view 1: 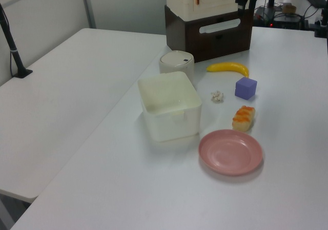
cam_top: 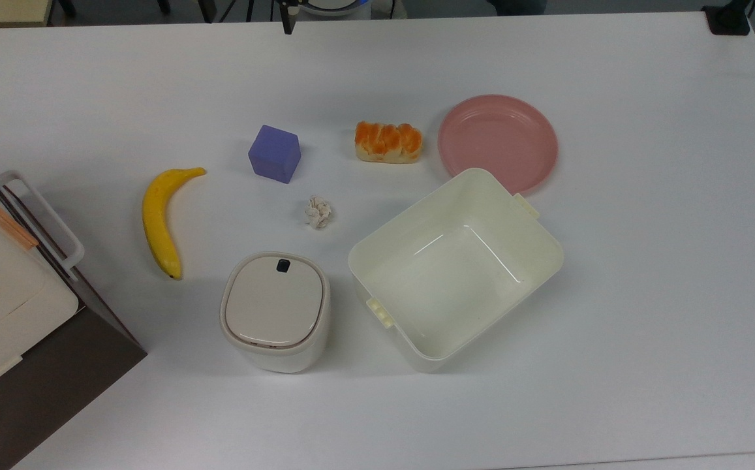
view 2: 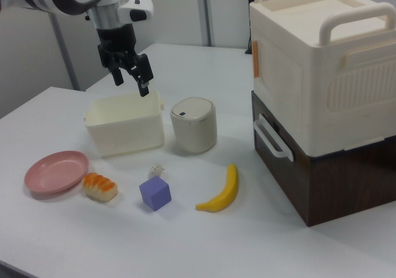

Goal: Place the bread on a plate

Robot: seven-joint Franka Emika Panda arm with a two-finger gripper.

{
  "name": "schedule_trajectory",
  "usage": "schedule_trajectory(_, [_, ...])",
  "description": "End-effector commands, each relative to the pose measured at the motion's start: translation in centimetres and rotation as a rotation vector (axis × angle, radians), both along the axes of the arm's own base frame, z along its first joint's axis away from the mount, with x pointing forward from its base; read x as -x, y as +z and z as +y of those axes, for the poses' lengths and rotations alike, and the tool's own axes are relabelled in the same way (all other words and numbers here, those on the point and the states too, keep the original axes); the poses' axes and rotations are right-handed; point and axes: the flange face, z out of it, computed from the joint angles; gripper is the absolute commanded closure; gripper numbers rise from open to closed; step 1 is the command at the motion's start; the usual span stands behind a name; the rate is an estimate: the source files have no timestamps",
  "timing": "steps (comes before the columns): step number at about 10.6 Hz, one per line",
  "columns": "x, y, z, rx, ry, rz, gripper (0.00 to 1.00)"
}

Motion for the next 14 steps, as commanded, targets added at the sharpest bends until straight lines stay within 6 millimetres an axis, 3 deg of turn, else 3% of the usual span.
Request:
schedule_trajectory(1, [1.04,0.10,0.06,0.003,-0.009,0.022,0.00])
schedule_trajectory(6, [1.06,0.20,0.28,0.008,0.009,0.020,0.00])
schedule_trajectory(9, [1.23,0.11,0.16,0.013,0.116,0.028,0.00])
schedule_trajectory(14, [1.17,0.14,-0.20,0.012,0.095,0.023,0.00])
